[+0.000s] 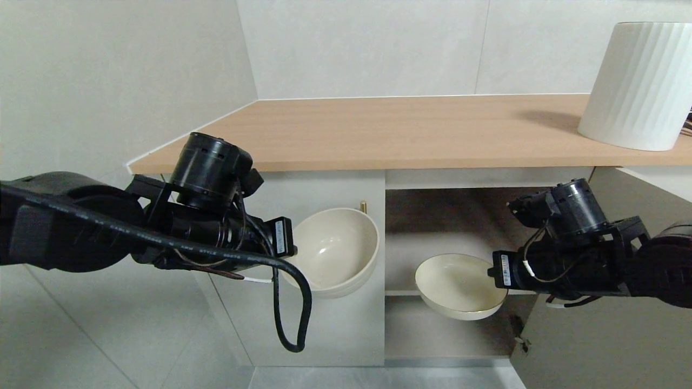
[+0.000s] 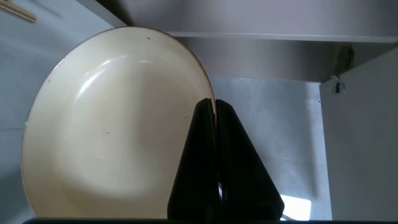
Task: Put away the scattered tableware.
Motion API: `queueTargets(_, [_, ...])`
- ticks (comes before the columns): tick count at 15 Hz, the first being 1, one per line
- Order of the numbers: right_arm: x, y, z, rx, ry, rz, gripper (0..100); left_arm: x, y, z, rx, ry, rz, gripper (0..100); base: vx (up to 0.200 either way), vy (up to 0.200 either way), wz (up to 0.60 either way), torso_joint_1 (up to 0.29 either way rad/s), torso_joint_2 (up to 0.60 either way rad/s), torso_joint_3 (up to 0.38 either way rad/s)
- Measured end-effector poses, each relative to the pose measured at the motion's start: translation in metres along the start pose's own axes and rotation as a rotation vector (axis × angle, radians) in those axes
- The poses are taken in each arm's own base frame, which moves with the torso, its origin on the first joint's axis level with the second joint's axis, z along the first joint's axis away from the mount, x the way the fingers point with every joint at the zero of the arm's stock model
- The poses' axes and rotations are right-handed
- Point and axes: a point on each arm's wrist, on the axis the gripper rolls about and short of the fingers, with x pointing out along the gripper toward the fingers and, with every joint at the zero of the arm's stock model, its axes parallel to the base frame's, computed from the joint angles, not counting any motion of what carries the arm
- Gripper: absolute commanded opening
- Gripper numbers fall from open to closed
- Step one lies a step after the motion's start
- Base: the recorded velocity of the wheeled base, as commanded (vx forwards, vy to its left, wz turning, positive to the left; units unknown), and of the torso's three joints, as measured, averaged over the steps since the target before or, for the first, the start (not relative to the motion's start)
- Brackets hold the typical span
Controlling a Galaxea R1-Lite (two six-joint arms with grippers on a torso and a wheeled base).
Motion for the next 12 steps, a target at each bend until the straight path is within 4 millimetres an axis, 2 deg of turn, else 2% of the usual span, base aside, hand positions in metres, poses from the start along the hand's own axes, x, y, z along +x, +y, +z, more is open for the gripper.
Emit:
queueTargets(2, [0.008, 0.001, 0.001, 0.001, -0.007, 0.001, 0, 0.001, -0.001, -0.001, 0.003, 0.004, -0.003, 0, 0.000, 0.000, 0.00, 0.000, 0.00, 0.000])
queueTargets(4, [0.024, 0.002, -0.001, 0.002, -0.007, -0.001, 0, 0.002, -0.002, -0.002, 0.006, 0.010, -0.003, 0, 0.000, 0.000, 0.00, 0.000, 0.00, 0.000])
queueTargets(8, [0.071, 0.002, -0.006, 0.016, -0.063, -0.054, 0, 0.003, -0.002, -0.002, 0.006, 0.011, -0.001, 0, 0.000, 0.000, 0.00, 0.000, 0.00, 0.000])
queueTargets(12, [0.124, -0.013, -0.014, 0.049, -0.127, -0.144, 0, 0.003, -0.002, -0.002, 0.006, 0.012, 0.000, 0, 0.000, 0.000, 0.00, 0.000, 0.00, 0.000])
